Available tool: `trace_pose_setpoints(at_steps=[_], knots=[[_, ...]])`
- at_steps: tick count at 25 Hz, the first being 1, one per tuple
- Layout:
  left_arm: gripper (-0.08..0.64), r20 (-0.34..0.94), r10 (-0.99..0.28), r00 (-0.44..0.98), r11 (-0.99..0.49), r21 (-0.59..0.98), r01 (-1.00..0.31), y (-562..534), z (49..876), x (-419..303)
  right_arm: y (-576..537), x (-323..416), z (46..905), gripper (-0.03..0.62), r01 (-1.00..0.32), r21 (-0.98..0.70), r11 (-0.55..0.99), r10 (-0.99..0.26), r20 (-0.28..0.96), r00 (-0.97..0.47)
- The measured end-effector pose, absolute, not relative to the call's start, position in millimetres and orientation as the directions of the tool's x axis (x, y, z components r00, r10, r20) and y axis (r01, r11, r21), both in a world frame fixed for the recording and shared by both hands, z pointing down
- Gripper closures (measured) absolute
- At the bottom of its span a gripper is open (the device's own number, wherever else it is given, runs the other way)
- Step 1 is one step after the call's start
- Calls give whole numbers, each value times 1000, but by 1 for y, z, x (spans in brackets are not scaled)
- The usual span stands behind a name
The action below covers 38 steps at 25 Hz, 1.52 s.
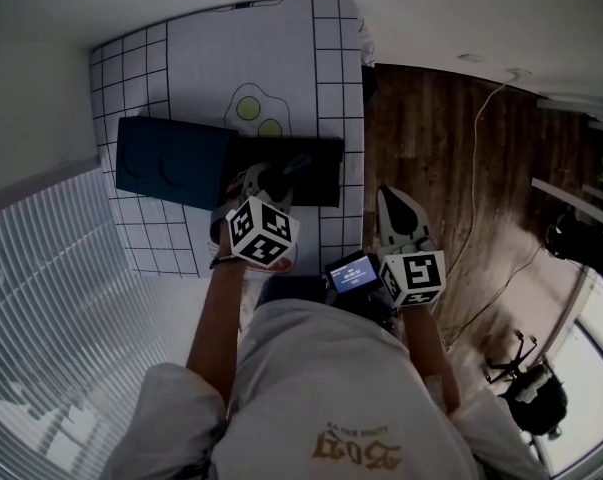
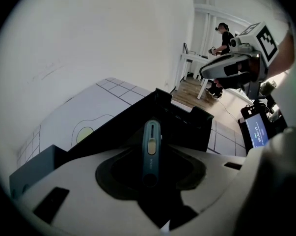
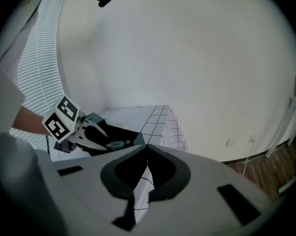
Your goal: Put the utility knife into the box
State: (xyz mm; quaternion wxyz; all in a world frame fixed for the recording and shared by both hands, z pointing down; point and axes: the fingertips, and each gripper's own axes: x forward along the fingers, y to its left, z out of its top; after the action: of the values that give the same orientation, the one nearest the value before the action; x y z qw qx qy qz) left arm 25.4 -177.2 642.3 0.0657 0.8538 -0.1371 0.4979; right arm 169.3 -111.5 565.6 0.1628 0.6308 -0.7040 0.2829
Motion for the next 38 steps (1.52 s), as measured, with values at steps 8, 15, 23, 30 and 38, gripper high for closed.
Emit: trace_pose_setpoints(at_steps=[8, 15, 23, 30, 38], knots=[[417, 843, -200, 500, -954, -50, -297, -174, 623, 28, -107, 172, 562, 584, -980, -195, 41, -798, 584, -150], [509, 781, -270, 564, -931, -61, -361, -170, 593, 30, -104, 172, 549, 584, -981, -180, 66, -814, 559, -157], [552, 619, -446, 646, -868, -122, -482, -142, 515, 23, -80, 159, 504, 584, -977, -141, 158, -858, 470, -207], [552, 392, -651, 650, -734, -105, -671, -90, 429, -10, -42, 160, 442, 584, -979, -58, 197, -923, 327, -205], [552, 178, -817, 548, -567, -73, -821, -46, 349, -77, -5, 147, 374, 584, -984, -19, 175, -969, 174, -175]])
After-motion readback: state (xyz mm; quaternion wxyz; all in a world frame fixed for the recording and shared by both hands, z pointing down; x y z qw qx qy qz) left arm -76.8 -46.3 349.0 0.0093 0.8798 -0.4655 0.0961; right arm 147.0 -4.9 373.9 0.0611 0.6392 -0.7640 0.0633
